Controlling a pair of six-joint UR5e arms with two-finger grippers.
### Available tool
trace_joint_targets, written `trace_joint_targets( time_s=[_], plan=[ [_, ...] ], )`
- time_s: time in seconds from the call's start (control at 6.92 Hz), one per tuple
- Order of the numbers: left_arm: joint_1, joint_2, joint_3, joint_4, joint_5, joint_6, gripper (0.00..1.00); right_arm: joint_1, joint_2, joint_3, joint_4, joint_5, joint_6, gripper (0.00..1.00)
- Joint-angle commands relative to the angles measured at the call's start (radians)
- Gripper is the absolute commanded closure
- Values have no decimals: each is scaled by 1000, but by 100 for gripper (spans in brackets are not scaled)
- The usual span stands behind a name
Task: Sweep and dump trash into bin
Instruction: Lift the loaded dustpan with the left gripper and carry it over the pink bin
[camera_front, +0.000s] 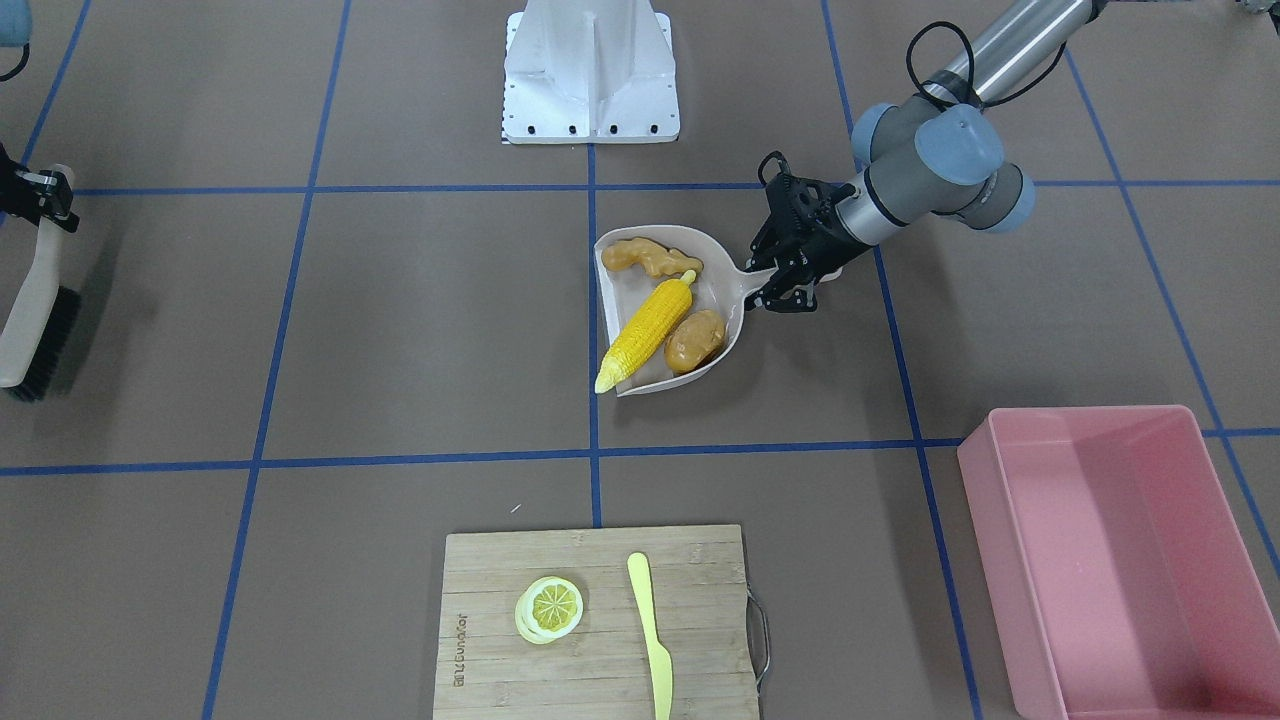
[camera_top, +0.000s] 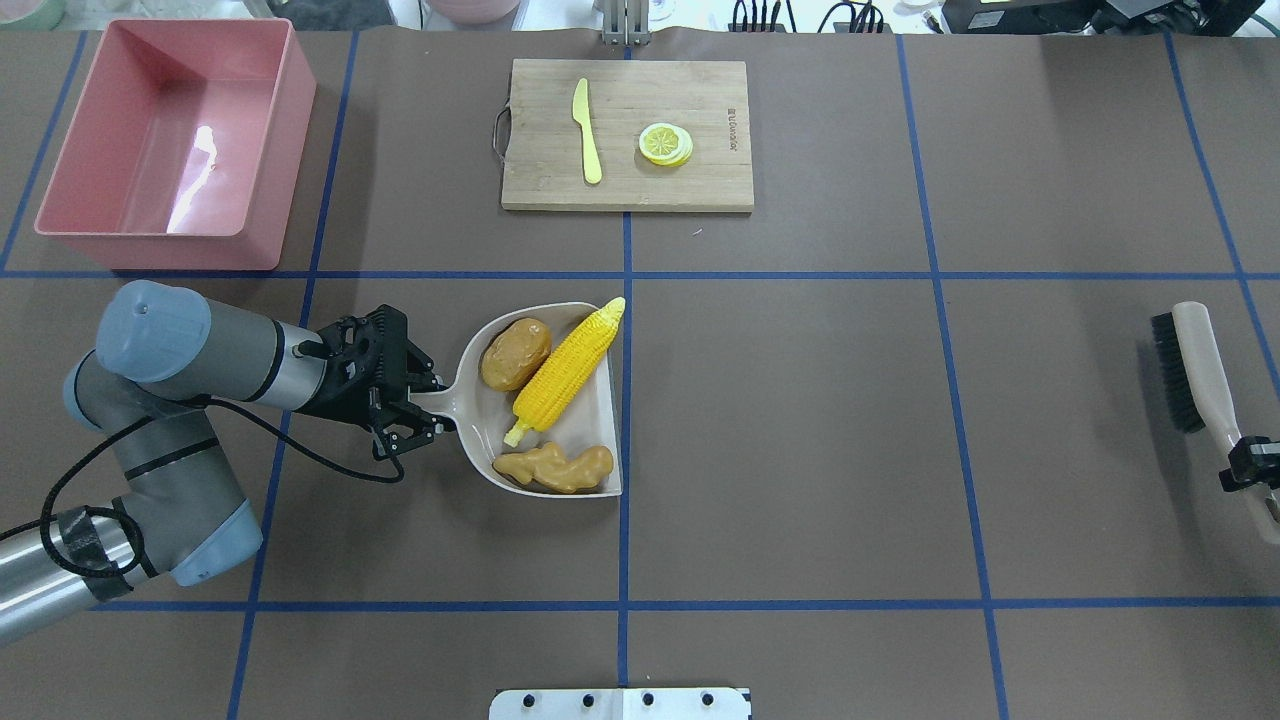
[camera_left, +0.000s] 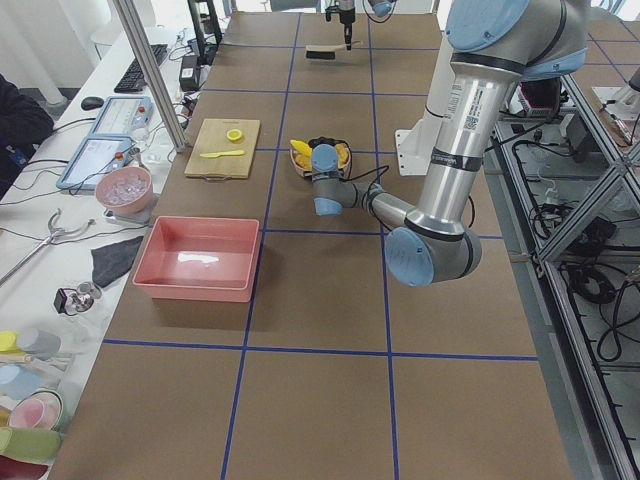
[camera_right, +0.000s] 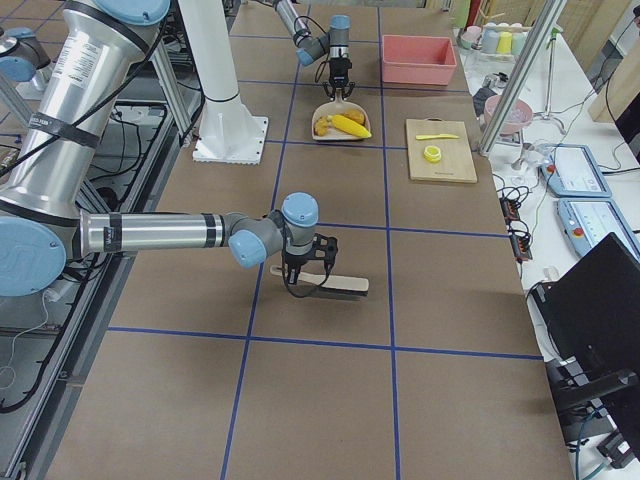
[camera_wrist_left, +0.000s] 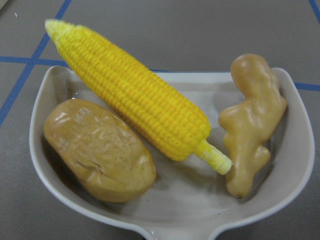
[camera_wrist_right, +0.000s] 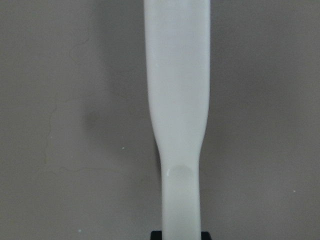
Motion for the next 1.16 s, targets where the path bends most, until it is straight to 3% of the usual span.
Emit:
trace_joint_targets(
  time_s=[0.0,0.43,0.72,1.01],
  plan=[
    [0,0,-18,1,-1,1,100,-1,-3,-14,3,0,-11,100],
    [-17,6,-73,0,-1,-11,100,-1,-3,-50,75,13,1,100],
    [-69,5,-96,1,2,-16,91,-1,-7,-50,76,13,3,100],
    [-139,1,-104,23,2,-95,100,-3,-7,-59,76,13,1,100]
  ],
)
